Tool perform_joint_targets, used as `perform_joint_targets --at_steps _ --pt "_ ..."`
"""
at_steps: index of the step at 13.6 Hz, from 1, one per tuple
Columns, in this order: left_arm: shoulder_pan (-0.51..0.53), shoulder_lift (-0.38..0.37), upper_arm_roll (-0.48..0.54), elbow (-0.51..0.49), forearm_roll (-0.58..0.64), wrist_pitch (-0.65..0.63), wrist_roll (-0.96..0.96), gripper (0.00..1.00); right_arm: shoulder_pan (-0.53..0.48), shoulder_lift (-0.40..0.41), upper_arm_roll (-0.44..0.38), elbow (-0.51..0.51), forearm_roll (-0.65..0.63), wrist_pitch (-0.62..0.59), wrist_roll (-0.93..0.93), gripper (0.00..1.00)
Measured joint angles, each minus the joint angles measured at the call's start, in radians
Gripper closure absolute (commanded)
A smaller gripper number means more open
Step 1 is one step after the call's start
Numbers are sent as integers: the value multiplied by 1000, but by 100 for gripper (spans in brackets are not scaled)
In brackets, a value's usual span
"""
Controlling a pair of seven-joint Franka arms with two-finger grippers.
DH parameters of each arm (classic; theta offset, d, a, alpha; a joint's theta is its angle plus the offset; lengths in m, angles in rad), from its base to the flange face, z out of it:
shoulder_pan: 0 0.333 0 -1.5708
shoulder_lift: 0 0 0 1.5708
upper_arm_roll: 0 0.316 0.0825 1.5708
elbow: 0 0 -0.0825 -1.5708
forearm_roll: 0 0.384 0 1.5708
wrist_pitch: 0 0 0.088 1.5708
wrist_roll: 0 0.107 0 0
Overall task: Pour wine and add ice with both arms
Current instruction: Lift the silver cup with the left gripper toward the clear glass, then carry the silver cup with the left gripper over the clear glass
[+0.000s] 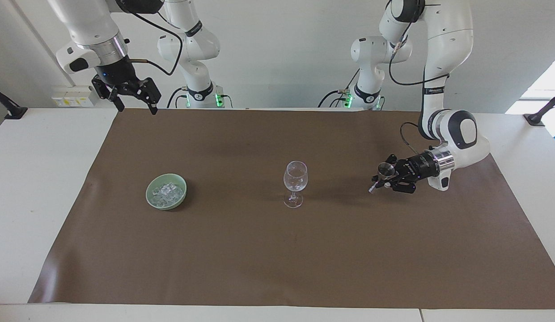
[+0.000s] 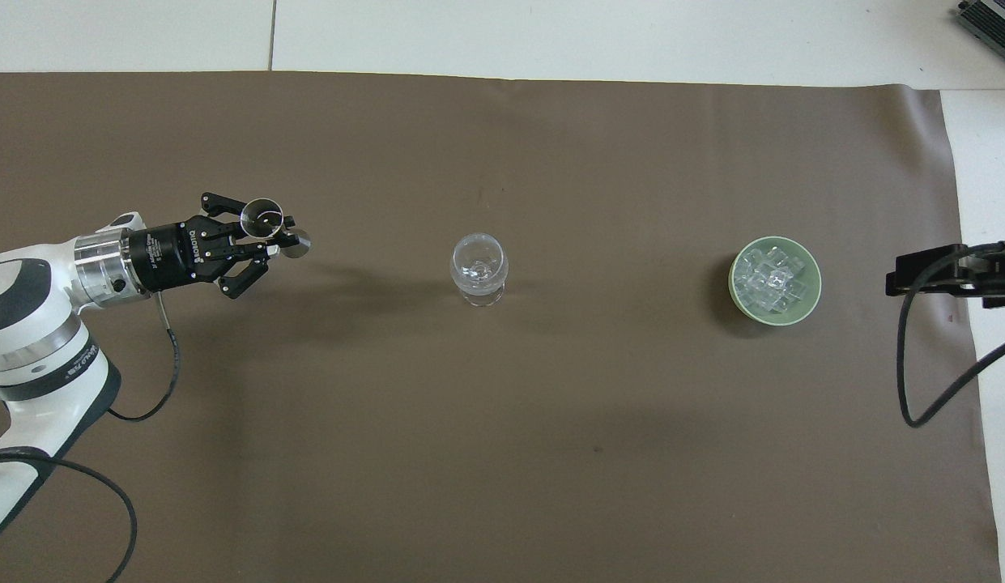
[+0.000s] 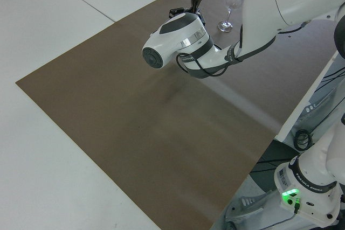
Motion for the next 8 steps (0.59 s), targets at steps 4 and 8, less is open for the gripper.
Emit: perform_joint_targets --at_steps 4,8 --pt "-60 -38 -2 0 0 44 -45 100 0 0 0 0 0 0 0 0" --pt "-144 -72 -5 1 0 156 -98 100 0 0 0 0 0 0 0 0"
